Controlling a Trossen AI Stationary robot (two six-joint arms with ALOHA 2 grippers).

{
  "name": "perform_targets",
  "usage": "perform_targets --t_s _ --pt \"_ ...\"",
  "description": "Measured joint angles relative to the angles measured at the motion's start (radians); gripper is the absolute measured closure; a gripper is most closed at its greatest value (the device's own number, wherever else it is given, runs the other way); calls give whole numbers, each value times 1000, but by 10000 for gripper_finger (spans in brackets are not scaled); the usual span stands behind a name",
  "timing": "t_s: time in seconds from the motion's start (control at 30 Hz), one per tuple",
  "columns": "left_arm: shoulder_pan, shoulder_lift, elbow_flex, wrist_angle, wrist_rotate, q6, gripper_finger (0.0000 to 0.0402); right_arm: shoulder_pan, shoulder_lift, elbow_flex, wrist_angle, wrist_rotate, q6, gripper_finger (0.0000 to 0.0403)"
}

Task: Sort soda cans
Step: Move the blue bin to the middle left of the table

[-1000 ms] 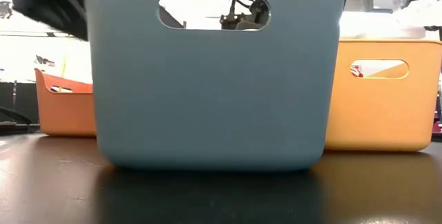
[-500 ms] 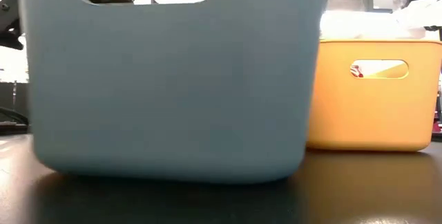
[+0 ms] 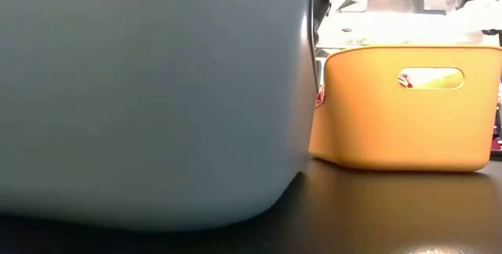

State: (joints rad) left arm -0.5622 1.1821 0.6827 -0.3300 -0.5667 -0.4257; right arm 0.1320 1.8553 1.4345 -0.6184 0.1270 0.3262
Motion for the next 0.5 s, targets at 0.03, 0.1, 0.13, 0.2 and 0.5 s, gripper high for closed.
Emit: perform_targets --t_s 0.03,0.1,0.13,0.2,0.5 --pt "-15 -21 0 6 0 18 401 3 0 0 4 0 0 399" --pt "-49 -60 0 18 1 63 401 8 0 0 12 2 0 399" --pt "-67 -77 0 32 0 88 401 8 0 0 15 1 0 399" --pt "-108 -106 0 68 5 140 401 8 0 0 17 1 0 399" --pt "-222 -82 0 351 213 399 401 -4 0 0 25 0 -1 399"
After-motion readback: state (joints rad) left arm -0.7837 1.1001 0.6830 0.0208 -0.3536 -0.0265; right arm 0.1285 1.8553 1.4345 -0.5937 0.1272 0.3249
